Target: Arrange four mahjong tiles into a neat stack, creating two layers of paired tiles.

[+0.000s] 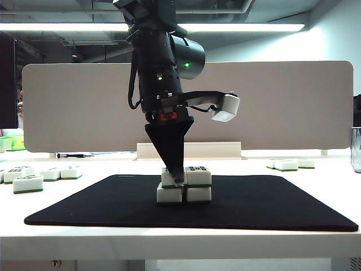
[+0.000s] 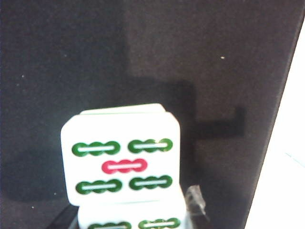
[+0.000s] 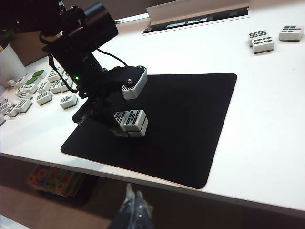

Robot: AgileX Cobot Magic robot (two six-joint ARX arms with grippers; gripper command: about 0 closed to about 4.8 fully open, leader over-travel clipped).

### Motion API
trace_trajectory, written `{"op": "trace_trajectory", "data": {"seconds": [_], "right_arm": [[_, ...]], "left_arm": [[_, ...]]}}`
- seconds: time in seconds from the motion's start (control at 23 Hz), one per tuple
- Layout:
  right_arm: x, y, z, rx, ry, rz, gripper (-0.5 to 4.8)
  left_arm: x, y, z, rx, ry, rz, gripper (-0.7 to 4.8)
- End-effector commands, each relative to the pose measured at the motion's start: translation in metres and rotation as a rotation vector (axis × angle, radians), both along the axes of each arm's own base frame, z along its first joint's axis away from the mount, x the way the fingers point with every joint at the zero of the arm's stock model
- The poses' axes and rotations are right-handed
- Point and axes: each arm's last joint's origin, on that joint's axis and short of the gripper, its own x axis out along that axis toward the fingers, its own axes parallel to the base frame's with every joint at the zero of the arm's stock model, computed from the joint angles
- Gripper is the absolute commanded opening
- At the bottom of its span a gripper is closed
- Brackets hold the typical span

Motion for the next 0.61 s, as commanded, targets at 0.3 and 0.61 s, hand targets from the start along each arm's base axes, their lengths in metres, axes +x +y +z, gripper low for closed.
{"op": "trace_trajectory", "data": {"seconds": [0.3, 0.61], "right_arm": [[-0.0025, -0.0001, 0.0008, -0.003, -0.025, -0.001, -0.01], [-0.0025, -0.0001, 0.0008, -0.003, -0.025, -0.001, -0.01]], "left_arm": [[0.0022, 0.0042, -0.0017, 0.058, -0.020, 0.016, 0.81], [0.0025, 0.0041, -0.0017, 0.054, -0.020, 0.016, 0.94]]}}
